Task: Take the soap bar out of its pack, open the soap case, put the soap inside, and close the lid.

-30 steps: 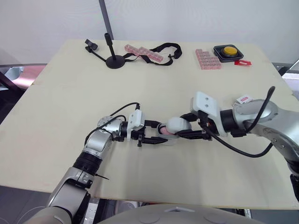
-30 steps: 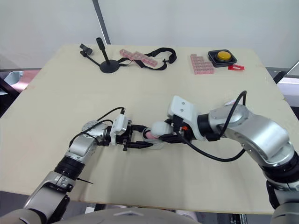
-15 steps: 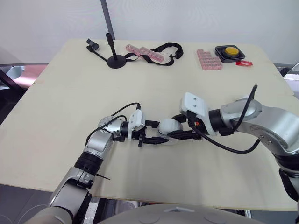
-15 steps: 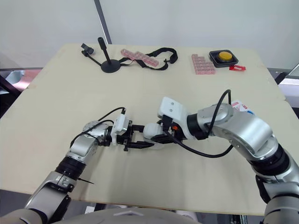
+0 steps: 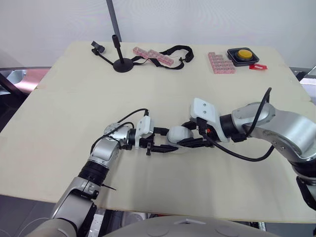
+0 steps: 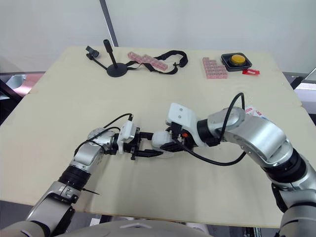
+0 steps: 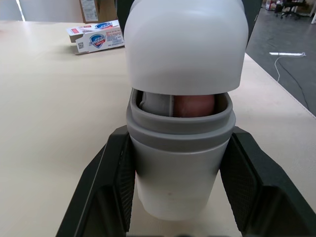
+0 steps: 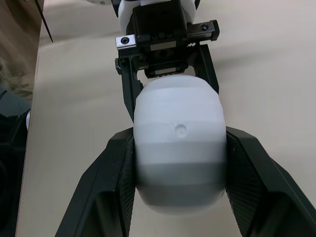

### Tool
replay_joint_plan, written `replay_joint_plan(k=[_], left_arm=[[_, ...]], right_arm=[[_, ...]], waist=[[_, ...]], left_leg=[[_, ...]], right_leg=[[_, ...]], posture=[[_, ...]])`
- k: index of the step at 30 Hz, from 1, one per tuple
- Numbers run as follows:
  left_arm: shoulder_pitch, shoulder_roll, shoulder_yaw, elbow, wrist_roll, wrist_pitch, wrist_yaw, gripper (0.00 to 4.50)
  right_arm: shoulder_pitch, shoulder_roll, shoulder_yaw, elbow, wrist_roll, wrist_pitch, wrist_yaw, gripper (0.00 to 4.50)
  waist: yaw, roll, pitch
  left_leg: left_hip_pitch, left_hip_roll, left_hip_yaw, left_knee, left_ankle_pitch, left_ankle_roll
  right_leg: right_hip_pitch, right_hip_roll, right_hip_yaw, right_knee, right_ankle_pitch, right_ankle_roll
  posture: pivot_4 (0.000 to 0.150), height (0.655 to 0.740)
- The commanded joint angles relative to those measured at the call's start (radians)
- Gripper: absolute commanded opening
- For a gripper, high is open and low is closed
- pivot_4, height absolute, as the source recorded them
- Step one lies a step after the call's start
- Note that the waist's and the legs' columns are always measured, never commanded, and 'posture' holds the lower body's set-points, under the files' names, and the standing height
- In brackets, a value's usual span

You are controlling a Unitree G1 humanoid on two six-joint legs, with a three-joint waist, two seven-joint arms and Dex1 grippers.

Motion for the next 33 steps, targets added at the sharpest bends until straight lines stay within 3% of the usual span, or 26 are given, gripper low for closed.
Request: replay_joint_plan(k=[1,33], left_arm=[[0.003,0.005,0.005,-0.011,0.003,0.007,0.000,1.92],[0.011,-0.002,-0.004,-0.029,0.007,0.011,0.002,1.92]], right_arm=[[-0.021,0.000,0.019,-0.012,0.012,0.030,0.006,1.95],[-0.022,0.004,0.084,0.015,-0.009,0.060,-0.015,1.95]], waist=[[0.000,0.000,0.000],[0.001,0.000,-0.002]], left_leg=[[0.000,0.000,0.000,0.000,0.000,0.000],[0.000,0.000,0.000,0.000,0.000,0.000]], right_leg=[[0.000,0.000,0.000,0.000,0.000,0.000],[0.000,0.000,0.000,0.001,0.000,0.000]], posture=[[0.150,0.7400],[0.150,0.7400]])
